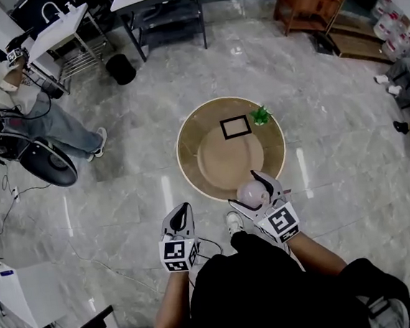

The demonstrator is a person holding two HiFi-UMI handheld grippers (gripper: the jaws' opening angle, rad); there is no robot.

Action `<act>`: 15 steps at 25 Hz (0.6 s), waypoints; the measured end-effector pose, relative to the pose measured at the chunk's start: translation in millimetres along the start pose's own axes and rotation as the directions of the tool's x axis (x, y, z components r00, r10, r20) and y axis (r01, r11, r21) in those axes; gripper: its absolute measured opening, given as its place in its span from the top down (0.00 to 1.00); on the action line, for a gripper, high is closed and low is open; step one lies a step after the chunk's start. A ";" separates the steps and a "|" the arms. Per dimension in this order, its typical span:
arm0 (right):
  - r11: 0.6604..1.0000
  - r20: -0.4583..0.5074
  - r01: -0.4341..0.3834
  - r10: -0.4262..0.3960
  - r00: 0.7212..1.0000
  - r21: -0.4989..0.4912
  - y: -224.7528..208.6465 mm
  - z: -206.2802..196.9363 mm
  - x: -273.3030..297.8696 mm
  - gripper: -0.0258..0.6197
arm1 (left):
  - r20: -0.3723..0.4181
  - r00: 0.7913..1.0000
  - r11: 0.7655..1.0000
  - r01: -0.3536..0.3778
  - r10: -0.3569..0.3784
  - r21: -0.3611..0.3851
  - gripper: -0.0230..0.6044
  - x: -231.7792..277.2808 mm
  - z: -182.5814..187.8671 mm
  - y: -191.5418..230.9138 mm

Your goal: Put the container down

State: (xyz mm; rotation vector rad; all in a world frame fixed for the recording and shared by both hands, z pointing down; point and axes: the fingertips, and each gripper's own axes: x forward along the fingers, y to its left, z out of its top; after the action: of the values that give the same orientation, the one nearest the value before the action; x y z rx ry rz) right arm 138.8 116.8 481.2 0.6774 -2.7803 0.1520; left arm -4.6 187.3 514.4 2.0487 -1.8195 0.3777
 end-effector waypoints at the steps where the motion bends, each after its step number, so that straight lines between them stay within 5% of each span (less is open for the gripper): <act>1: 1.000 -0.004 -0.002 0.002 1.000 -0.003 -4.9 -0.6 4.3 0.32 | -0.001 1.000 1.000 -0.007 0.007 0.001 0.98 5.4 1.4 3.0; 15: 0.998 -0.029 0.033 -0.032 0.999 0.055 -66.9 -3.2 90.5 0.32 | 0.027 0.999 0.999 -0.041 0.041 -0.009 0.98 73.3 35.5 59.3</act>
State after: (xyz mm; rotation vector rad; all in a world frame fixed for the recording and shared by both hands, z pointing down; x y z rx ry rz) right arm 93.5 18.8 512.8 0.7283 -2.7460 0.2309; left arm -55.6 100.6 520.5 2.0223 -1.8782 0.3544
